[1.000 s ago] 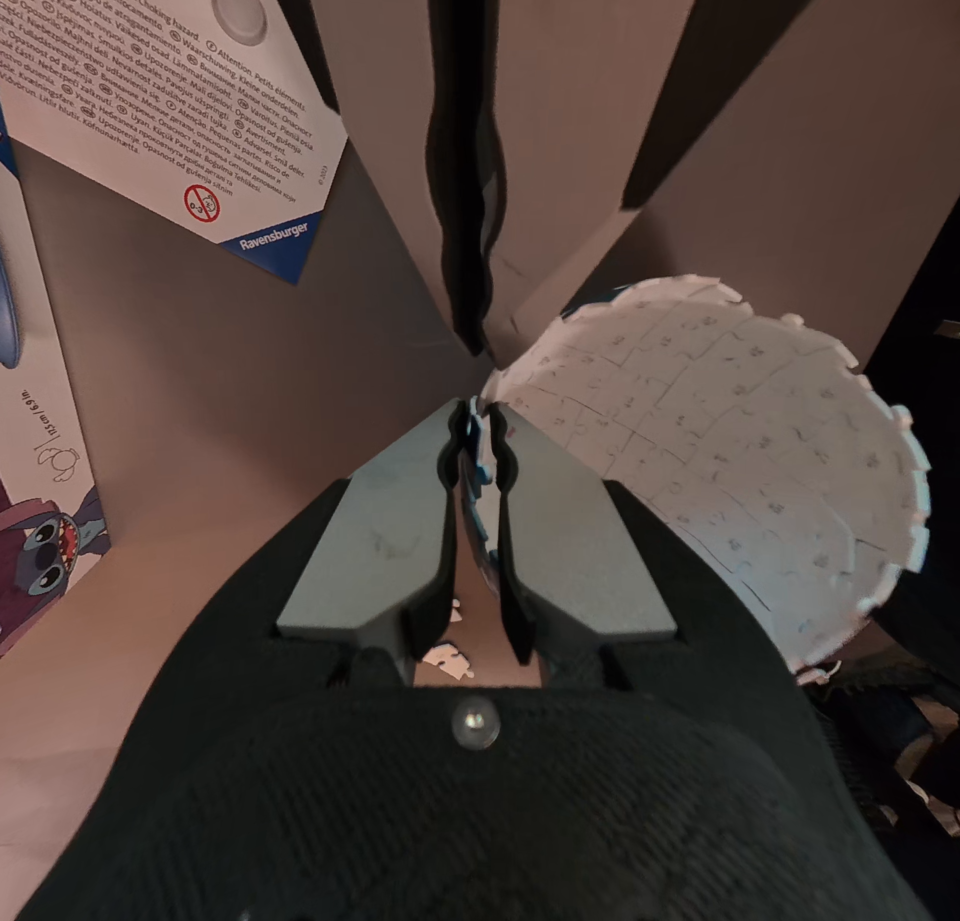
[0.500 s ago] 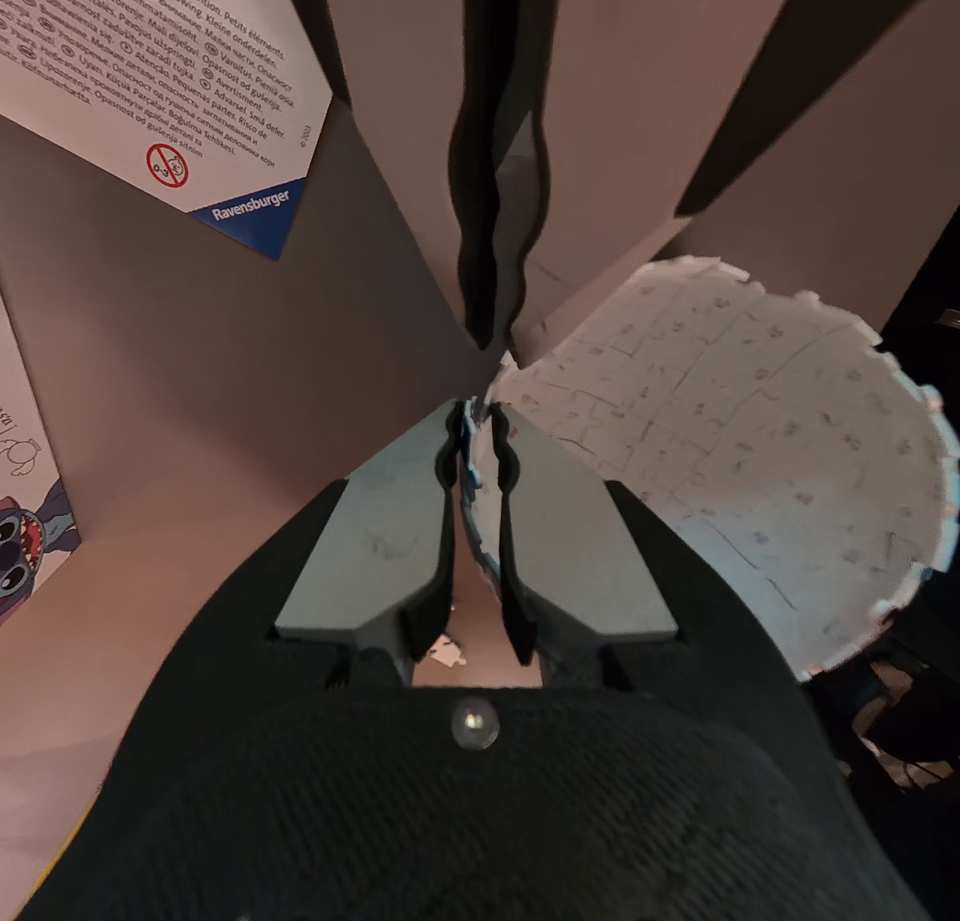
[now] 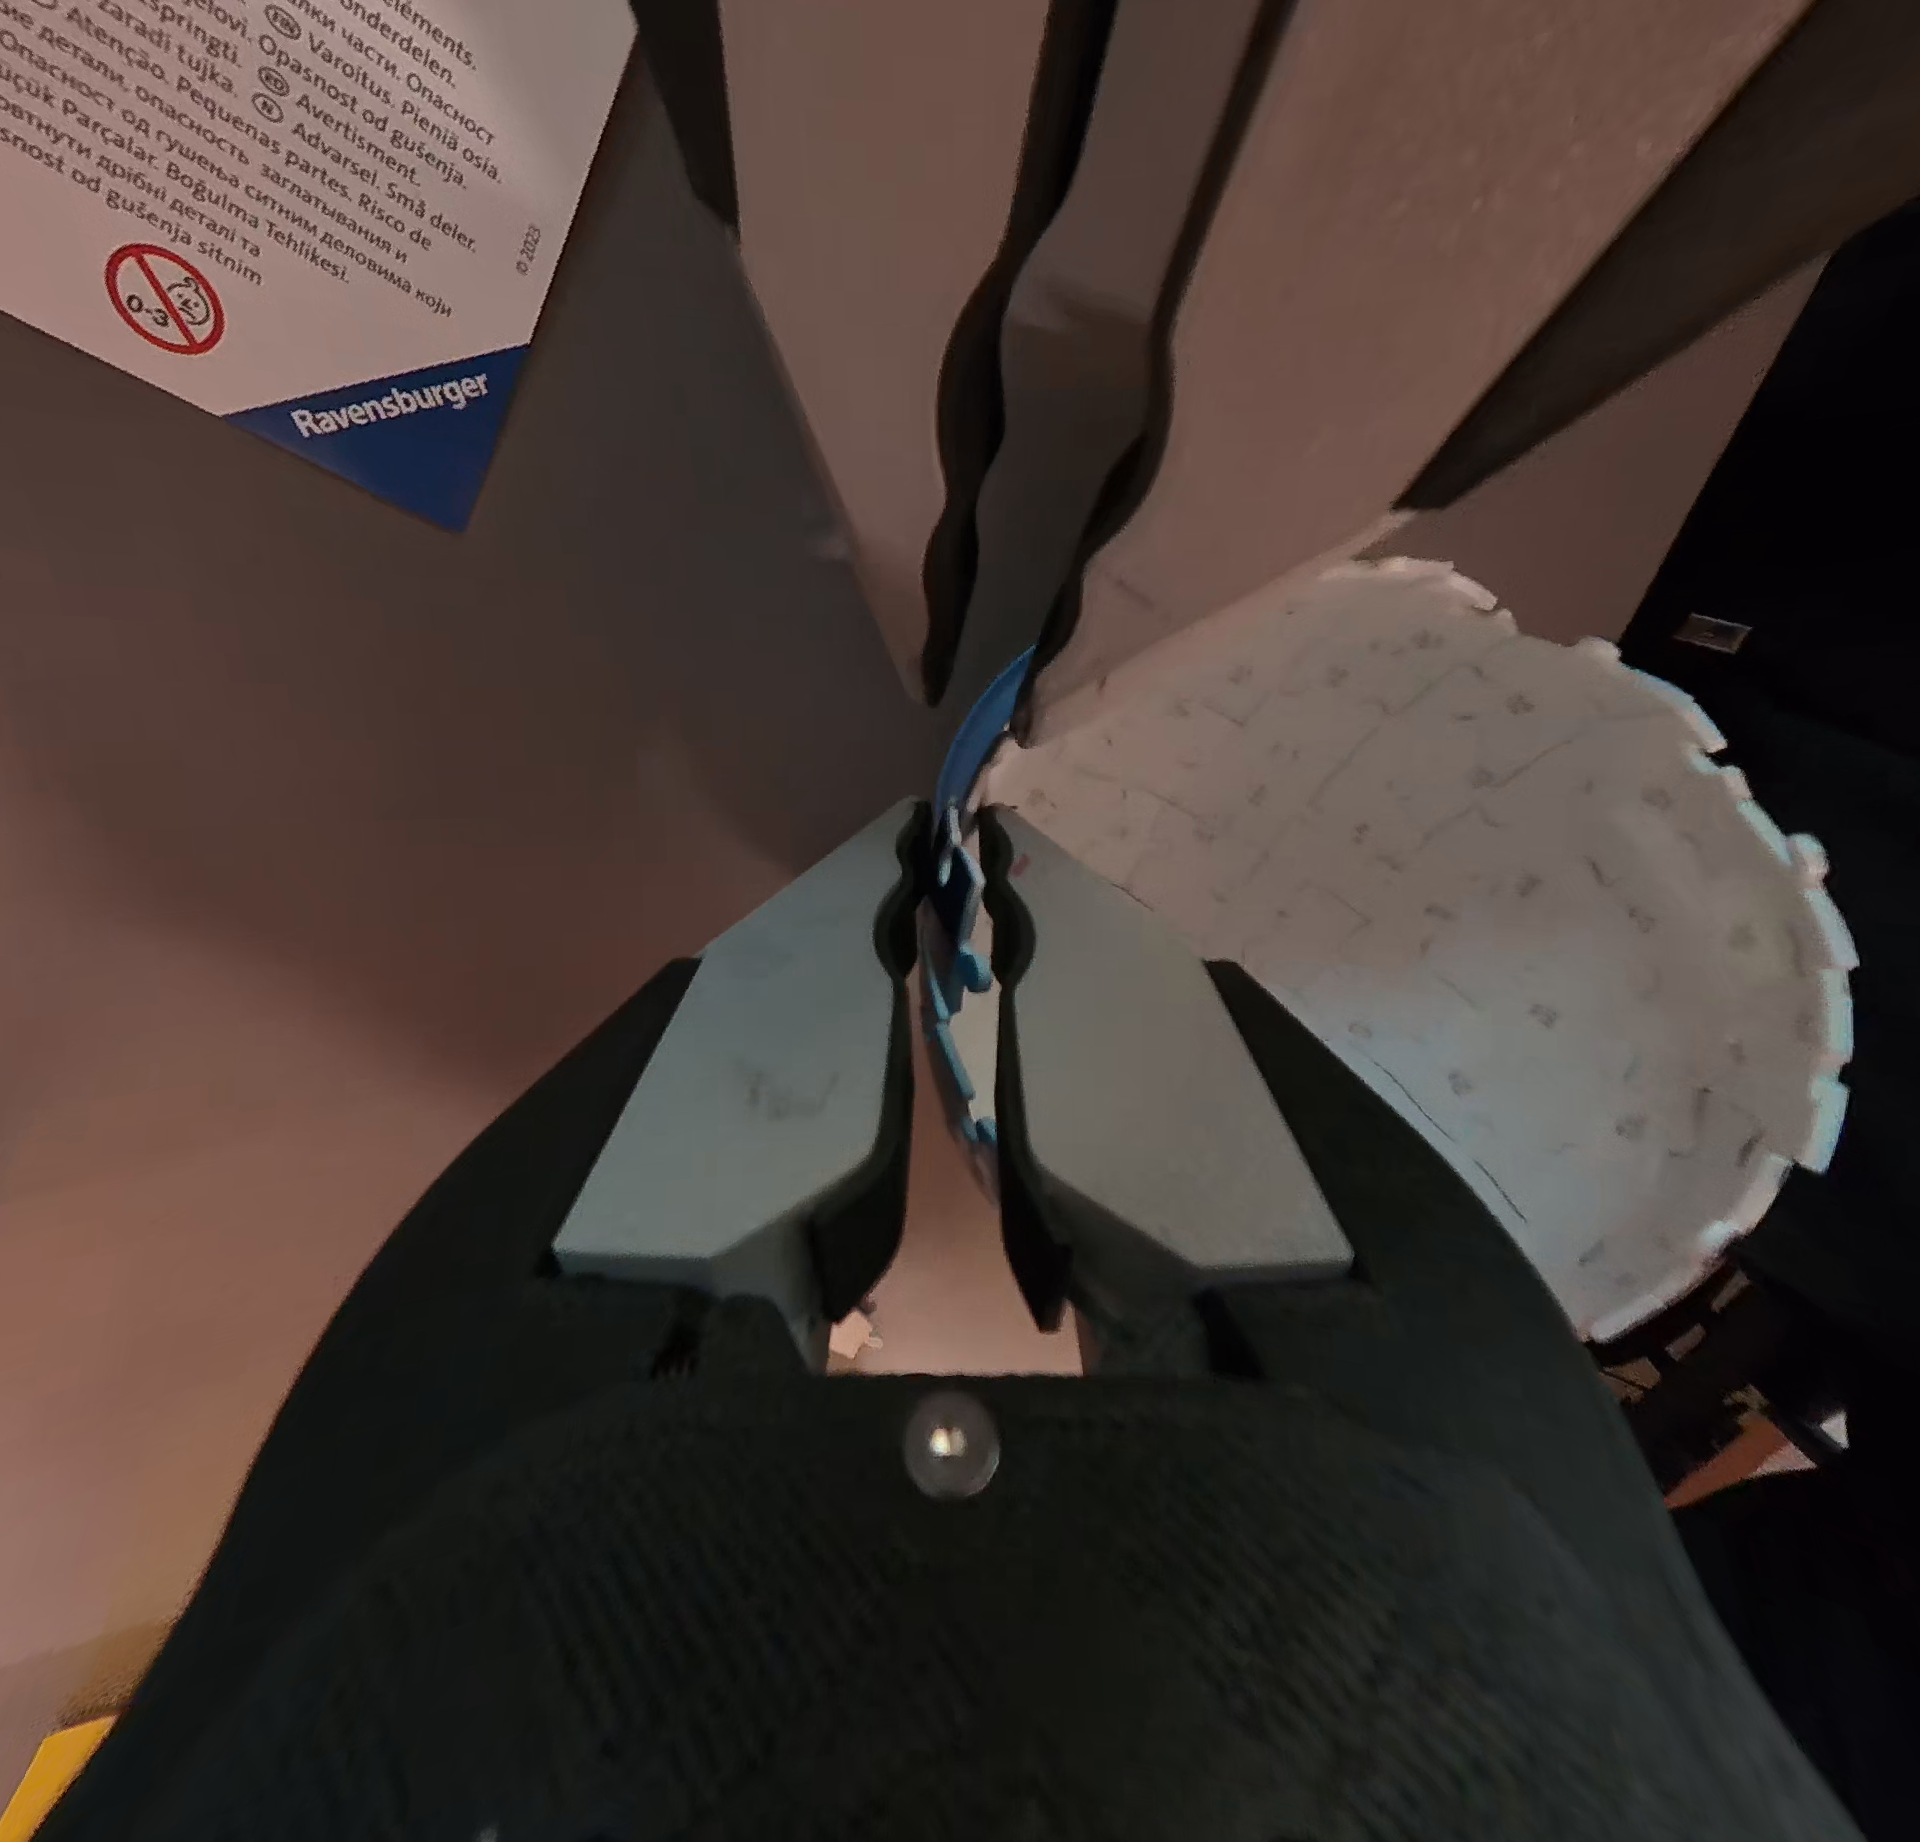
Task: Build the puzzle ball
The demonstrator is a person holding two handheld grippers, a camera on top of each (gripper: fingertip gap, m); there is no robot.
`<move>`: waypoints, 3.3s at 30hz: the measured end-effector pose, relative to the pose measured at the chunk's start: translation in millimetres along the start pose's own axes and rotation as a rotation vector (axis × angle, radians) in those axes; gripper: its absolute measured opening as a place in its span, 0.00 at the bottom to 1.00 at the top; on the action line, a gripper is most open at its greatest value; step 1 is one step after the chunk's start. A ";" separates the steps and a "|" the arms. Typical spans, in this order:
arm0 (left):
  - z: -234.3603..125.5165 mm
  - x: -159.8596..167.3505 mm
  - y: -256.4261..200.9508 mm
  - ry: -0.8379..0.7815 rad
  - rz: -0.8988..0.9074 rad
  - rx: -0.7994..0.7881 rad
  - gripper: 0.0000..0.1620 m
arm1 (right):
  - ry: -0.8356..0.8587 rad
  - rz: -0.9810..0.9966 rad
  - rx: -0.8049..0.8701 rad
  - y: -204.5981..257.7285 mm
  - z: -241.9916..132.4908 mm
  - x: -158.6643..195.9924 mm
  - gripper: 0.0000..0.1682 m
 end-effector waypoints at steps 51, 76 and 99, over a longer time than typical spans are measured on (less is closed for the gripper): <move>10.1 1.9 -5.4 -0.068 -0.059 0.139 0.04 | 0.011 0.078 -0.100 4.1 15.9 9.7 0.00; 9.5 3.1 -6.5 -0.087 -0.058 0.152 0.03 | 0.013 0.055 -0.115 5.7 17.0 8.8 0.00; 0.5 6.4 -3.6 -0.040 -0.051 0.116 0.02 | 0.021 0.032 -0.088 7.2 16.9 9.2 0.00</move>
Point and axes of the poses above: each gripper's, where its closed fingertips meet, z out along the fingers, x out of its underside, y = z × x across the jaws, the point moved 2 cm from there along -z, back along the fingers, and after that the axes turned 3 degrees about -x, right-handed, at the moved point
